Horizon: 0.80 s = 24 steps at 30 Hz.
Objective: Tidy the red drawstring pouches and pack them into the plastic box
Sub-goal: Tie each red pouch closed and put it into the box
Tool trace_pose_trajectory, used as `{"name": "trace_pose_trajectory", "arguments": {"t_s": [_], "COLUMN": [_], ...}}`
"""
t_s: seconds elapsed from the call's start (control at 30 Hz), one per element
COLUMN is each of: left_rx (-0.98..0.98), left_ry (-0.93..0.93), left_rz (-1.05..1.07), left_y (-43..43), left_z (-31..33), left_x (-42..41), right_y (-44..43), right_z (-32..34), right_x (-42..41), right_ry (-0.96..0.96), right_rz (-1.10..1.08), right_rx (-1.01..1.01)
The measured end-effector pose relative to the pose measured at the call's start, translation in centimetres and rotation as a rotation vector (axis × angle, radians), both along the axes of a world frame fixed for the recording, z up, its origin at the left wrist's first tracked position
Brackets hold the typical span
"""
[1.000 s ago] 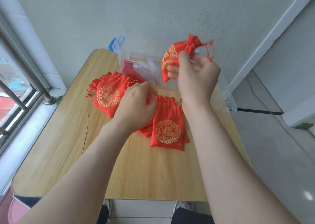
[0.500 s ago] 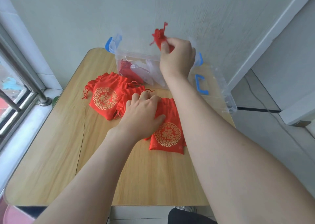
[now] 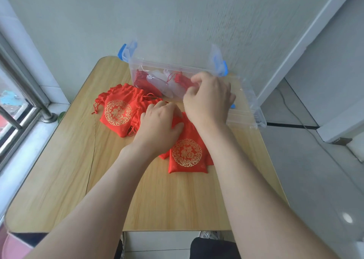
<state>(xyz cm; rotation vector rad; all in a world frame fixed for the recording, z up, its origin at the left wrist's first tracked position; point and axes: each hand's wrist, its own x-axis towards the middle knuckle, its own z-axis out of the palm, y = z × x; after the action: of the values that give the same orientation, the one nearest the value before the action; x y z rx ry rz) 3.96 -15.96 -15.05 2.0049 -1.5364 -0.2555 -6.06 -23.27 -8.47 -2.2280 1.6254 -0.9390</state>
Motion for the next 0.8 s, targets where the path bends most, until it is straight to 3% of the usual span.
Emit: {"name": "trace_pose_trajectory", "arguments": {"t_s": [0.23, 0.37, 0.67, 0.8], "left_rx": [-0.187, -0.261, -0.265, -0.282], "left_ry": [0.273, 0.498, 0.918, 0.986], "left_rz": [0.058, 0.101, 0.075, 0.097], "left_y": [0.8, 0.7, 0.3, -0.1], "left_z": [1.0, 1.0, 2.2, 2.4], "left_x": [-0.4, -0.5, -1.3, -1.0], "right_y": [3.2, 3.8, 1.6, 0.7], "right_z": [-2.3, -3.5, -2.8, -2.8], "right_x": [-4.5, -5.7, -6.1, -5.1], "right_ry": [-0.200, -0.489, -0.639, -0.742], "right_rz": [-0.017, -0.013, 0.060, 0.099], "right_rx": [0.439, 0.537, 0.354, 0.347]}}
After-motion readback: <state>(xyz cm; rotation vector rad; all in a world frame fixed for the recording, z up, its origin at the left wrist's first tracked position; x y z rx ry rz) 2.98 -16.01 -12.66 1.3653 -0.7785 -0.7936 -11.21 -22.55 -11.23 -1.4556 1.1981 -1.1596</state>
